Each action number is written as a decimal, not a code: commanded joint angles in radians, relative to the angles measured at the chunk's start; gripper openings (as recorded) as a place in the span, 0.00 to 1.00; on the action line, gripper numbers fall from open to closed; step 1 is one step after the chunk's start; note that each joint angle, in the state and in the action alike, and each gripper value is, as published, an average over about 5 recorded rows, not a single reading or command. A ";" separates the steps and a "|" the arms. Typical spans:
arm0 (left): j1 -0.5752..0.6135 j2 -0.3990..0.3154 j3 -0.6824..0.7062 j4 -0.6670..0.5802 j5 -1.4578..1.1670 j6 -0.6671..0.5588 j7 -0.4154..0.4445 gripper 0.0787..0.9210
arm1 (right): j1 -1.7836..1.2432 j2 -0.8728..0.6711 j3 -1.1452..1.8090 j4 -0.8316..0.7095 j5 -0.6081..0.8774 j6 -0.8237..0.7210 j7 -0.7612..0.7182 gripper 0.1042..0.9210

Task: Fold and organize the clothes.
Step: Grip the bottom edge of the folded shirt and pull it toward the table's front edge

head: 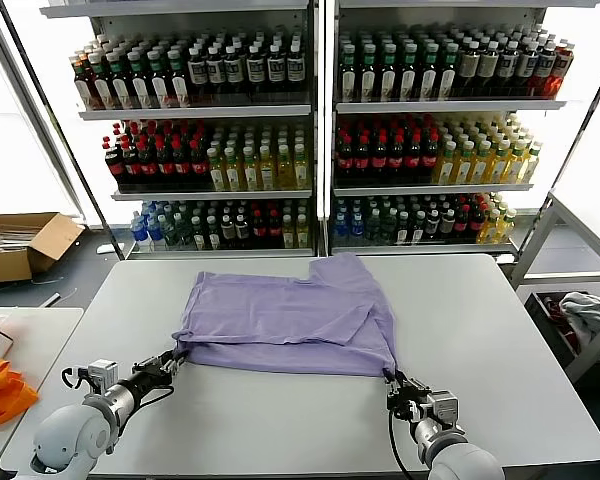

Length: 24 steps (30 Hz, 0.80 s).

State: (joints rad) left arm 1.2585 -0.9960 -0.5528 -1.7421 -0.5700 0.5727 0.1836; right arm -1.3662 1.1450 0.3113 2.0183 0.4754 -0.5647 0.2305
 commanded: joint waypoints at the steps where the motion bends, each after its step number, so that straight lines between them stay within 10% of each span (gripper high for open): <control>1: 0.018 0.001 -0.001 0.019 -0.004 0.004 0.020 0.12 | -0.004 -0.002 -0.004 -0.001 0.014 -0.004 0.004 0.01; 24: 0.562 -0.112 -0.249 -0.388 0.029 0.004 0.017 0.03 | -0.439 -0.124 0.211 0.280 0.002 0.030 -0.056 0.00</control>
State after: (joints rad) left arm 1.5313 -1.0435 -0.6789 -1.9373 -0.5611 0.5748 0.2021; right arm -1.6078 1.0516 0.4316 2.1835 0.4791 -0.5429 0.1865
